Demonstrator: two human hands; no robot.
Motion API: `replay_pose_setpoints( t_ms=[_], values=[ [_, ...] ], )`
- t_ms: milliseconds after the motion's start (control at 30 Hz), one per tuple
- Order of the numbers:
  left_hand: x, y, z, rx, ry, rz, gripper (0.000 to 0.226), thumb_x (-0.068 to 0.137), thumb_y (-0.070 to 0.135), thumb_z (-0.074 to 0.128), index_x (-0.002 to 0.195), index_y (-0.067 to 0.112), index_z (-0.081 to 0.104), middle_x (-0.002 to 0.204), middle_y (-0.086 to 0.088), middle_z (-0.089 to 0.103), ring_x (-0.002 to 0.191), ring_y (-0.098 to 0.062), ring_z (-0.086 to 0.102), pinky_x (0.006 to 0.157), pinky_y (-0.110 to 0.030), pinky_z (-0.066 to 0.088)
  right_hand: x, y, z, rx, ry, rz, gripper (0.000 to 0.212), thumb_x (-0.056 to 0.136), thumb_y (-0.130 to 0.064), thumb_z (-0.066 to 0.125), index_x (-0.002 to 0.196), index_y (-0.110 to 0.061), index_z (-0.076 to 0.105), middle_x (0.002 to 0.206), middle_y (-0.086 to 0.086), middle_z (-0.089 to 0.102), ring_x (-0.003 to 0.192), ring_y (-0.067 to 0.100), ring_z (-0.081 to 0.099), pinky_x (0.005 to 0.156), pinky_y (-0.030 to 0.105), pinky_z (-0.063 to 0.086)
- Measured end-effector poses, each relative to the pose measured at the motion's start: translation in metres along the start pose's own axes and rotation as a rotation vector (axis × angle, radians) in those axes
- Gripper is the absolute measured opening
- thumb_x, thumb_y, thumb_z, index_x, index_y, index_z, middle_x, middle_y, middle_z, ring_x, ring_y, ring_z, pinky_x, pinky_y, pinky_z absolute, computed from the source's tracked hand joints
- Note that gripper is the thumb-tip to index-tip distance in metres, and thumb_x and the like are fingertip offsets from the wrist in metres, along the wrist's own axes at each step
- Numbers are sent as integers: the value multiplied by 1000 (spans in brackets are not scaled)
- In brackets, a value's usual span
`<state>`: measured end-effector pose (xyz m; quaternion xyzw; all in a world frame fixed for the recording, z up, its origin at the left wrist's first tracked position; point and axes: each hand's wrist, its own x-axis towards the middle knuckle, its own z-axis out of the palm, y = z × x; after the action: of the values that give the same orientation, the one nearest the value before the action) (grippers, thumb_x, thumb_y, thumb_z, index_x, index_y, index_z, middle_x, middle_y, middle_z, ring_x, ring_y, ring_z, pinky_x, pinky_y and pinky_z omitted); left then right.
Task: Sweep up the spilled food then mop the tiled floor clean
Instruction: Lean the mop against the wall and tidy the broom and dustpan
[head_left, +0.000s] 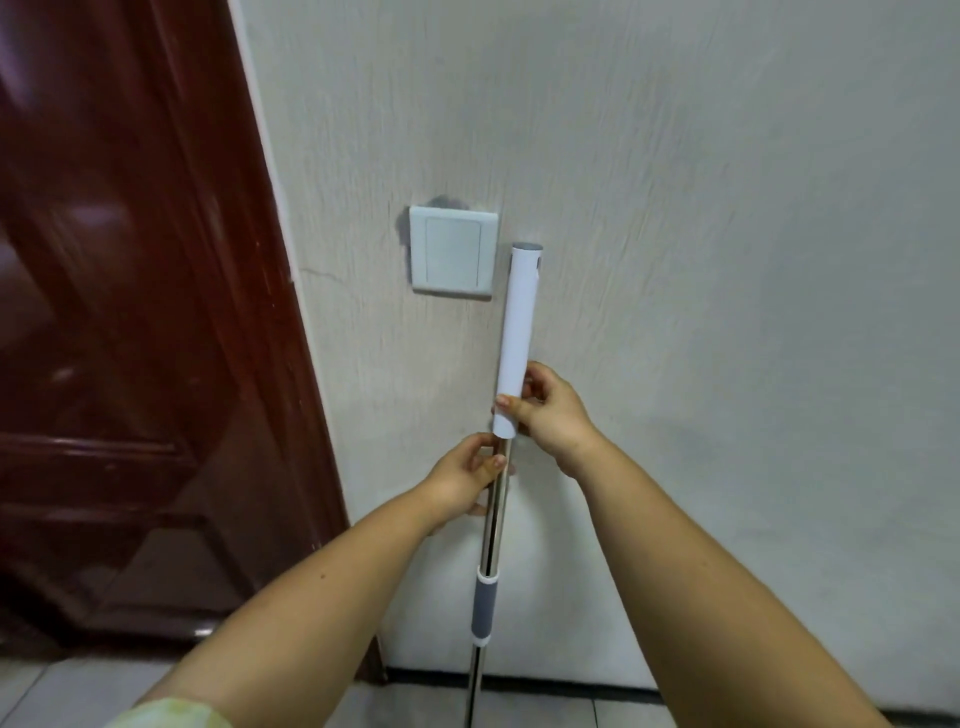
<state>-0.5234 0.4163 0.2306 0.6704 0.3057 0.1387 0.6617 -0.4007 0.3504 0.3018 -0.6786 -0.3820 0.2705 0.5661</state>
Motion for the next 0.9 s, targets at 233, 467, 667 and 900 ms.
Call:
replay_pose_setpoints(
  t_ms=[233,467,667,900],
  values=[
    [-2,0,2,53,30,-8,25,97,35,51,122,29,50,113,1,62,108,-19,60,79,-39,56,-6,9,-4,-223,65,-75,27,85,-23,72,110,-18,65,88,-5,64,84,13,62,80,30,53],
    [-4,-6,1,484,157,144,37,98,41,45,132,26,49,105,1,63,96,-18,61,81,-32,51,-26,31,-7,-512,-41,-69,33,94,-25,61,126,-19,62,104,-3,66,95,15,62,88,30,49],
    [-17,-24,7,1252,328,292,38,101,43,30,129,26,47,118,0,60,112,-24,52,94,-39,35,-57,61,0,-626,-52,37,39,93,-25,59,132,-20,55,99,-7,63,94,15,63,86,29,50],
    [-38,-83,26,1464,171,275,37,88,26,50,125,22,47,121,-1,51,113,-23,46,97,-36,34,-104,127,16,-735,-125,156,30,93,-17,53,121,-21,62,113,-1,66,99,16,61,85,28,50]
  ],
)
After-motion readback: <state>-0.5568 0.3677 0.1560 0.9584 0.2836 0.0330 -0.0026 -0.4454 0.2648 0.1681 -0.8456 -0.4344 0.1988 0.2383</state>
